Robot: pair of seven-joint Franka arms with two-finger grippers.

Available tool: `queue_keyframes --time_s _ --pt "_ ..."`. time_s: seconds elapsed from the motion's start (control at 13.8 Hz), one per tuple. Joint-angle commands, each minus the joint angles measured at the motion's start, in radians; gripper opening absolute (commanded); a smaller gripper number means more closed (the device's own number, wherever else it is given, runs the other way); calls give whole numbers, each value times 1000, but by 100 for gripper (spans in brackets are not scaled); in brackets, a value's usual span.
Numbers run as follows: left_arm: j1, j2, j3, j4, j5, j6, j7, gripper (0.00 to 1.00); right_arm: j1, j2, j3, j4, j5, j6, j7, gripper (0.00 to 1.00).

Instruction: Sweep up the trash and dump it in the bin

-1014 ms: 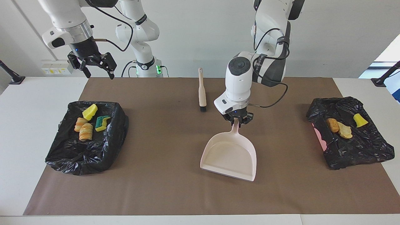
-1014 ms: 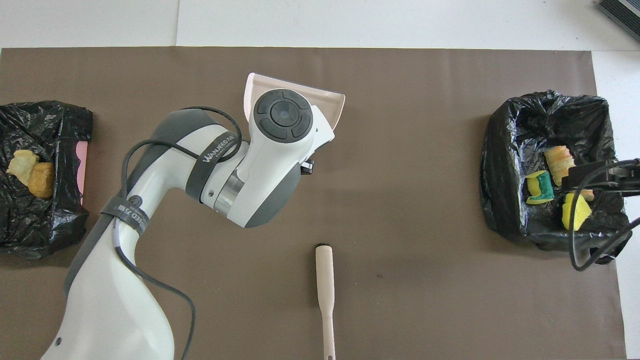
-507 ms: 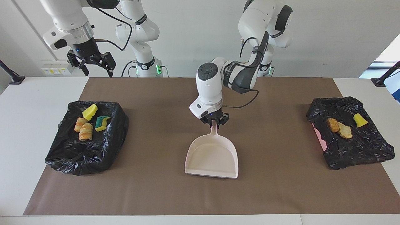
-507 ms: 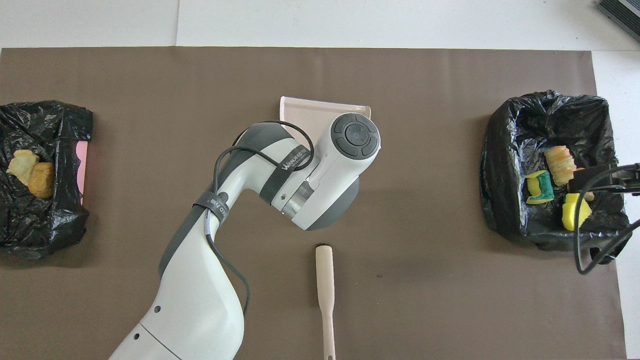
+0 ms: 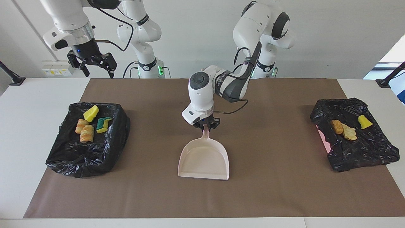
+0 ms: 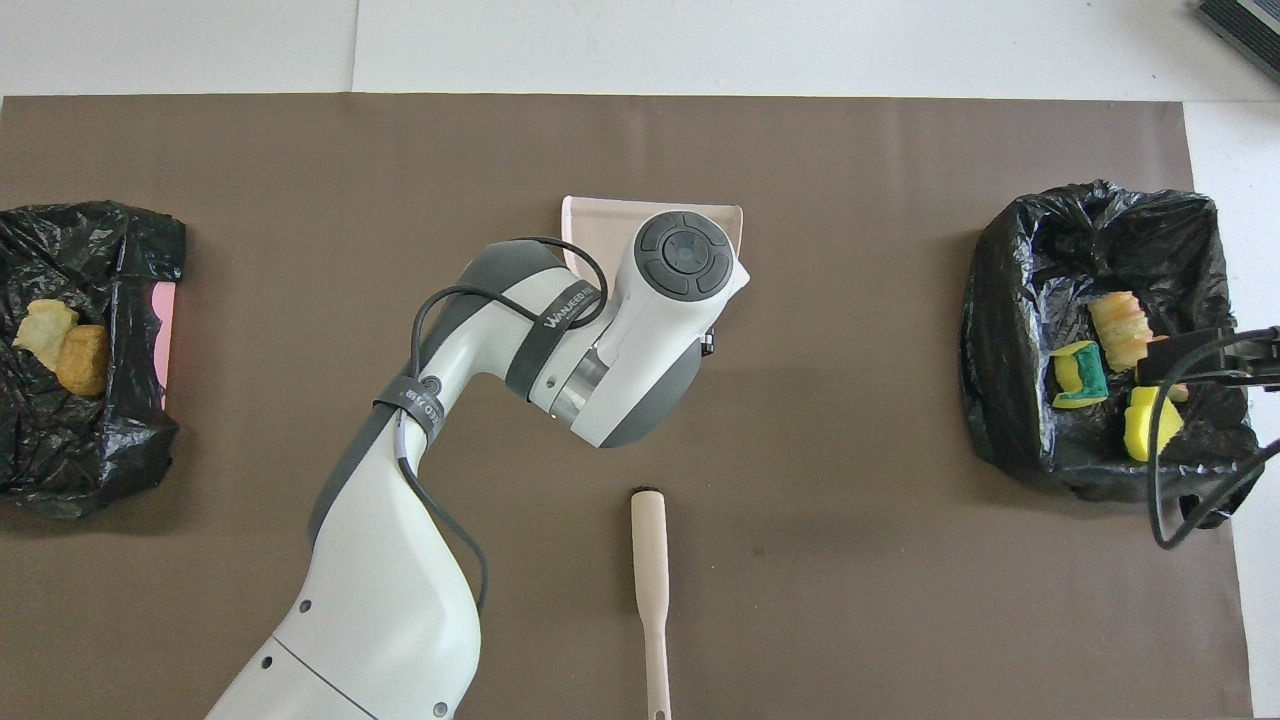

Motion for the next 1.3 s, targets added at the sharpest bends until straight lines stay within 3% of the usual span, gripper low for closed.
queue_keyframes --time_s 0.0,0.43,0.58,0.94,1.23 --pt "33 -125 4 -105 2 6 3 100 -16 2 8 14 4 -18 -27 100" --pt "183 -522 12 -413 6 -20 201 100 -16 -1 9 12 5 -16 -16 100" --pt "253 -631 12 -460 6 -81 323 100 -13 2 11 14 19 -16 68 100" --pt "447 -744 14 -446 5 -201 607 100 -24 25 9 50 59 -31 78 100" --pt "583 -764 17 -357 2 -291 738 100 -22 22 8 43 65 -22 76 100"
